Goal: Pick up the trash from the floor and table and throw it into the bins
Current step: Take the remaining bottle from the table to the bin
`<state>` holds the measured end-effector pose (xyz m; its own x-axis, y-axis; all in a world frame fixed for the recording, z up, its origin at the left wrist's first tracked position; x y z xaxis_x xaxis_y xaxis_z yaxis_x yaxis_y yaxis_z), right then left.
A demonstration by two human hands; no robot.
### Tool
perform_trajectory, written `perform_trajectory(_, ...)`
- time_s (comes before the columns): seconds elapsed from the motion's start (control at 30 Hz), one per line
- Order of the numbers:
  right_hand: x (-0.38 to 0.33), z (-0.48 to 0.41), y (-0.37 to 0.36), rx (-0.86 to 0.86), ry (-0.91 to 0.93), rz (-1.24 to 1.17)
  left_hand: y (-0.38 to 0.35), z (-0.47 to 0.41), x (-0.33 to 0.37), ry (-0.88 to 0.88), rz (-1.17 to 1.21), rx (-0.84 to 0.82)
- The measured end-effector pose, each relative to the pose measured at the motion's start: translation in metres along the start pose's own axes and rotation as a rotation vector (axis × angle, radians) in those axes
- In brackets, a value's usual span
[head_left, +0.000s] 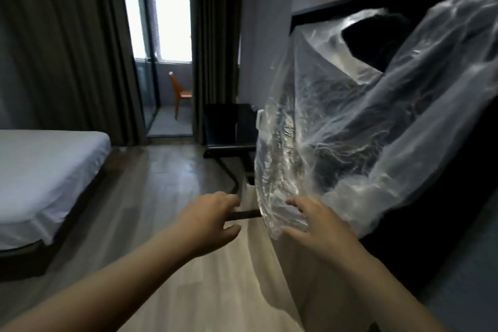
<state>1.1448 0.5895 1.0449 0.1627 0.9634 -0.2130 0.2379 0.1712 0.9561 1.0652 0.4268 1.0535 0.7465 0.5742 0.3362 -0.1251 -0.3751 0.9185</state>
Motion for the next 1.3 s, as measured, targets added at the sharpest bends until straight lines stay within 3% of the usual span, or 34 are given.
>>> perform_trajectory(0.3,-0.043,-0.172,0.006,0.056,0.279,-0.071,0.057,-0.075,-0.108,0.257,0.019,0.197)
perform_trajectory(0.53,-0.065,-0.279,-0.017,0.076,0.397,-0.1,0.074,-0.138,-0.176,0.328,0.034,0.275)
perform_trajectory(1.0,-0.073,-0.564,-0.056,0.107,0.312,-0.114,0.121,-0.364,-0.363,0.27,0.111,0.32)
perform_trajectory(1.3,-0.032,-0.734,-0.117,0.056,0.21,-0.166,0.091,-0.525,-0.466,0.241,0.171,0.238)
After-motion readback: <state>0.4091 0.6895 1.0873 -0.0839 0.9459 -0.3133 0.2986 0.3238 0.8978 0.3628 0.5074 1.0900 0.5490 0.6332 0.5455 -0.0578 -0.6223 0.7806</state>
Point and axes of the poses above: each hand's wrist, its own z-axis away from the middle knuckle, its own y-axis out of the back of the hand, x = y × z, the point moved 8 cm from there along -z, towards the middle knuckle, and after that the axes turned 11 degrees about z, right-handed, at the moved point
